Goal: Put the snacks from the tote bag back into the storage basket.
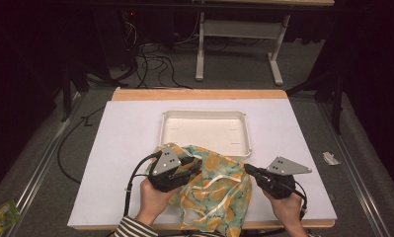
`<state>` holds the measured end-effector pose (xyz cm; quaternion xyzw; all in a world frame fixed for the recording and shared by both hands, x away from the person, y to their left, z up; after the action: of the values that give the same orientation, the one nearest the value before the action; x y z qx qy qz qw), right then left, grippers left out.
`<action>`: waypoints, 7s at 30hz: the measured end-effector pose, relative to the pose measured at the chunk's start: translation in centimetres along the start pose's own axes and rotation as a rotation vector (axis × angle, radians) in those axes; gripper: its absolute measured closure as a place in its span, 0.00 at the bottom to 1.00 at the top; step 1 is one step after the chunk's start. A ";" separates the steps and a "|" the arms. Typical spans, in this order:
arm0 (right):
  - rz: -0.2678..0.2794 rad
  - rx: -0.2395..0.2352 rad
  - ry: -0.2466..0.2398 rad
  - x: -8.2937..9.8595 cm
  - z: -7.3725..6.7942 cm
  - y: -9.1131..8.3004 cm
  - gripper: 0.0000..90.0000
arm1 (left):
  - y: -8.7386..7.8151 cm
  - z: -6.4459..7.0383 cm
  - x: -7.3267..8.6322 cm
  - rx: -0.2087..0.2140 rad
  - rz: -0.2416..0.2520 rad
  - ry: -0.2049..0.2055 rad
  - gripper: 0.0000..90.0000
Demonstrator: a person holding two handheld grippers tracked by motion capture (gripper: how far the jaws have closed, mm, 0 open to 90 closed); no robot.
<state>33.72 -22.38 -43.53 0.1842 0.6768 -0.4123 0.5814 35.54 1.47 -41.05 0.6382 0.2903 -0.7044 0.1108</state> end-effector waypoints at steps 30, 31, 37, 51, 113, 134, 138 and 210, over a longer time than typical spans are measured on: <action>-0.254 0.113 0.087 7.0 5.0 3.2 1.00 | -2.2 -2.8 6.8 -0.218 -0.152 -0.069 0.51; -0.260 0.109 0.084 7.1 5.0 3.3 1.00 | -2.3 -2.9 7.0 -0.220 -0.153 -0.076 0.51; -0.269 0.102 0.074 7.1 4.7 3.7 0.97 | -2.2 -3.5 7.7 -0.243 -0.150 -0.113 0.50; -0.081 0.063 -0.020 2.1 1.3 -0.2 0.74 | -1.7 -3.2 7.5 -0.232 -0.142 -0.113 0.52; -0.267 0.137 0.118 6.8 7.0 4.2 1.00 | -1.2 -5.5 7.7 -0.172 -0.163 -0.125 1.00; -0.294 0.174 0.083 7.6 7.0 5.7 0.99 | 0.6 -7.4 11.8 -0.237 -0.311 -0.182 1.00; -0.295 0.188 0.087 7.6 7.0 5.6 0.89 | 0.2 -7.0 11.9 -0.229 -0.301 -0.181 1.00; -0.290 0.062 0.094 4.6 3.1 9.1 1.00 | 0.3 -6.1 11.8 -0.214 -0.341 -0.179 1.00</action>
<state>41.16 -20.42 -50.96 0.1217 0.7097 -0.5035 0.4775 38.89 7.11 -52.58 0.4993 0.4564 -0.7318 0.0824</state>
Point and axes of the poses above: each handheld gripper's, and its own axes: y roughly forward along the jaws, x roughly out of its underside, z roughly to its right, the point moved 7 cm from there along y, roughly forward along the jaws, and after that the axes turned 9 degrees about z, right-handed, at the moved point
